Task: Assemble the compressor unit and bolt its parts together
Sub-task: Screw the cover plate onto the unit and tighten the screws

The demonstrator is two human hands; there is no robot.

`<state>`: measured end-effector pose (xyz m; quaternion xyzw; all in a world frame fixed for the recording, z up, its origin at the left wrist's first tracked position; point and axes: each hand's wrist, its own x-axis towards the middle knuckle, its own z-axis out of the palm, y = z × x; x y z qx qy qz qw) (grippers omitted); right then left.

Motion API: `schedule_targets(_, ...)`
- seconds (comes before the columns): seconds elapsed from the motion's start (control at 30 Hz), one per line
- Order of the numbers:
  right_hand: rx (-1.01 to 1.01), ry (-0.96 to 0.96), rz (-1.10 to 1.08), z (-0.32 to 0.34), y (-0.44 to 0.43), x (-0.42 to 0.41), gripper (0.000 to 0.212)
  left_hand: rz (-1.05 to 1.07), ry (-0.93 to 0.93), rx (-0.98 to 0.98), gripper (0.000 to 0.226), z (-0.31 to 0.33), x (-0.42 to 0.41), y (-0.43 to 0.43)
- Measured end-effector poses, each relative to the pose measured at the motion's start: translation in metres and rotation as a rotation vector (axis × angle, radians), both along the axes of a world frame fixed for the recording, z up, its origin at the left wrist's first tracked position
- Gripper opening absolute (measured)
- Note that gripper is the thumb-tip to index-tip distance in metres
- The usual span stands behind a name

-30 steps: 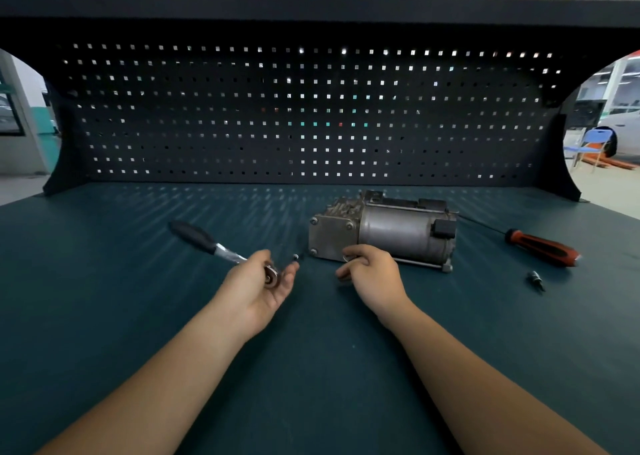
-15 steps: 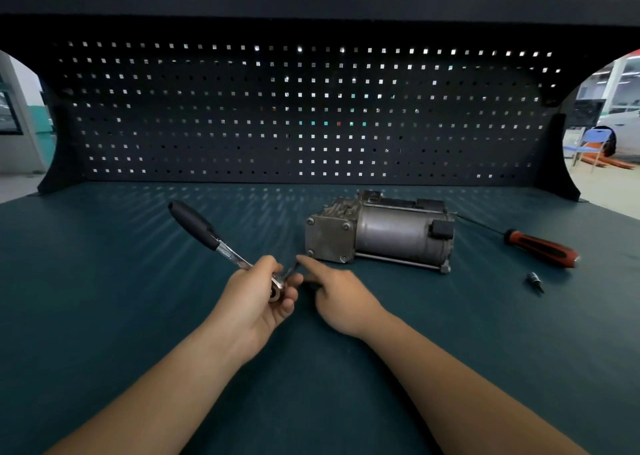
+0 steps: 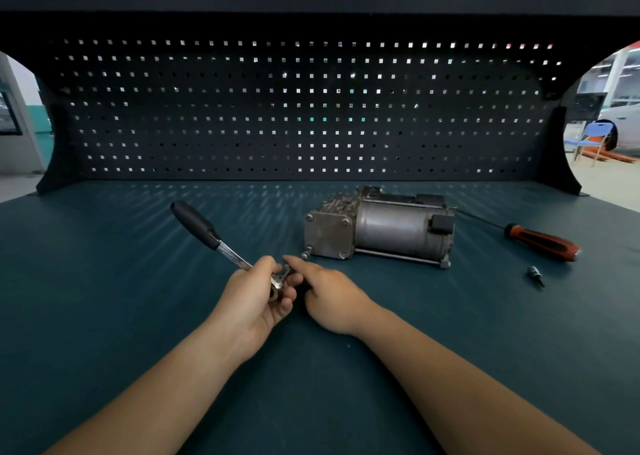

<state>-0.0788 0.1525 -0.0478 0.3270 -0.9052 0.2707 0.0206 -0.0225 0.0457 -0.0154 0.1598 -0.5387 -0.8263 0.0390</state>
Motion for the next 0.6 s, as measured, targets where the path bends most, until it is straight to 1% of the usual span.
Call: schedule_targets(0.6,0.034,-0.019,0.018,-0.0015,-0.0034,-0.0025,0.062,0.031,-0.007,0.015,0.021,-0.0045,-0.0016,-0.0019)
